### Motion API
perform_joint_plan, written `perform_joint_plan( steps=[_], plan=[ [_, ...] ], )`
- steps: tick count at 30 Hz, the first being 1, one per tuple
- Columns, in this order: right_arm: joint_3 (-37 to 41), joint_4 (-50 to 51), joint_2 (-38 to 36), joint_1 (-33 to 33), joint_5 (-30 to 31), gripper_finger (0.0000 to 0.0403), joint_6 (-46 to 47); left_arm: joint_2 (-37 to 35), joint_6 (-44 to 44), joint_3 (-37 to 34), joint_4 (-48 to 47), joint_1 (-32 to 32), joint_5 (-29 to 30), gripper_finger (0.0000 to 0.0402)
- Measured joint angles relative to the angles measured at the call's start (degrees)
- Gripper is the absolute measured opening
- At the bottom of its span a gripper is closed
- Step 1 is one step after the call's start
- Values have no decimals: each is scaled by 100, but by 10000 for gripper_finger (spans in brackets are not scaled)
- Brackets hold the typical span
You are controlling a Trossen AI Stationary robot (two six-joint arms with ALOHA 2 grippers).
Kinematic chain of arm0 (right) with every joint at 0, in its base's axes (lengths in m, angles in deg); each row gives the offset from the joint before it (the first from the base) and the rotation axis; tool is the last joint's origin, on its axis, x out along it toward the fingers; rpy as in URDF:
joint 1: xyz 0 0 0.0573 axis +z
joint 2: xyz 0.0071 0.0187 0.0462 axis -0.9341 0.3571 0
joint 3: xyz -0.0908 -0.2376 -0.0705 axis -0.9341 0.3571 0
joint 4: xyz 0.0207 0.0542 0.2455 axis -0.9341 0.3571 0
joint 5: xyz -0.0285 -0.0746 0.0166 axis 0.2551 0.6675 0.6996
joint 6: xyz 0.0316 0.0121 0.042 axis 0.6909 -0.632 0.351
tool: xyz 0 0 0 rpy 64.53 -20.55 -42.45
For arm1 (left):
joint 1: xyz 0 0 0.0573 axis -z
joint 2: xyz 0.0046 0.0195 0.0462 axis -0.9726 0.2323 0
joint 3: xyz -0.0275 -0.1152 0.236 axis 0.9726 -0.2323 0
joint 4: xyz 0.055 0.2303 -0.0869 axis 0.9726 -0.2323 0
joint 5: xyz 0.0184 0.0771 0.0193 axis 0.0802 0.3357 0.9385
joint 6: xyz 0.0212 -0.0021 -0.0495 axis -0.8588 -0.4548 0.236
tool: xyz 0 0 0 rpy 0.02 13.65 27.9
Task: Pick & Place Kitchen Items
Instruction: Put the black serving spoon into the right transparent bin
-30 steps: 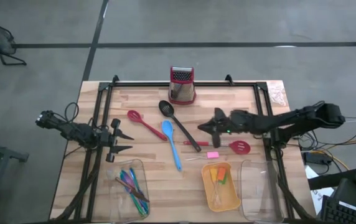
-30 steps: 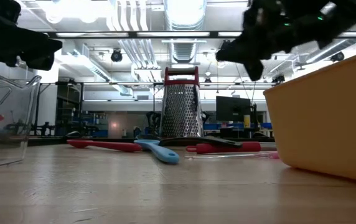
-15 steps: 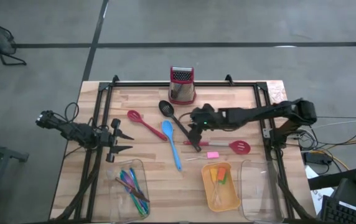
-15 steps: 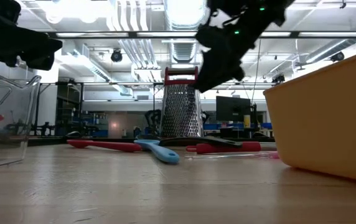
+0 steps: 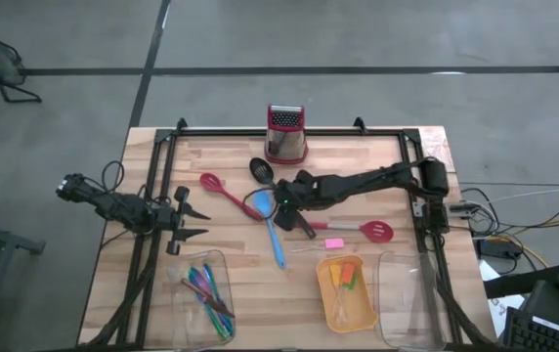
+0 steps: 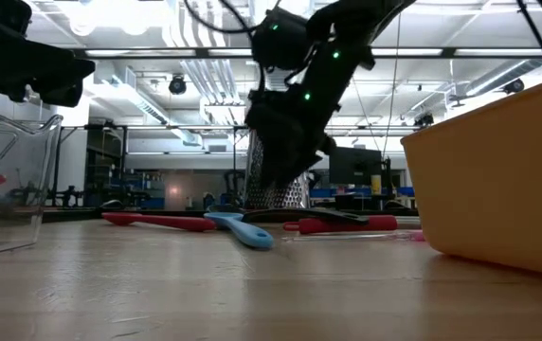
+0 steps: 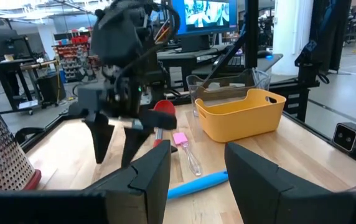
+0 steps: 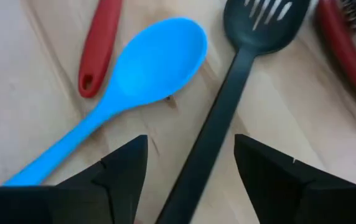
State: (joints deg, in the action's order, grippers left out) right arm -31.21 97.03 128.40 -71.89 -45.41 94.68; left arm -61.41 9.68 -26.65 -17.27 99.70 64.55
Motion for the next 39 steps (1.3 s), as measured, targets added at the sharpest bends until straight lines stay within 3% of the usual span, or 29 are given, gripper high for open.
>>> perform_joint_plan(
  steps=[6, 17, 39],
  plan=[
    [-295, 314, 473, -5, 418, 239, -21, 15, -1, 0, 2, 0, -1, 159],
    [-352, 387, 771, -48, 450, 204, -51, 17, -1, 0, 5, 1, 0, 159],
    [-433, 430, 749, -63, 448, 51, -360, 17, -1, 0, 7, 0, 0, 159]
  ],
)
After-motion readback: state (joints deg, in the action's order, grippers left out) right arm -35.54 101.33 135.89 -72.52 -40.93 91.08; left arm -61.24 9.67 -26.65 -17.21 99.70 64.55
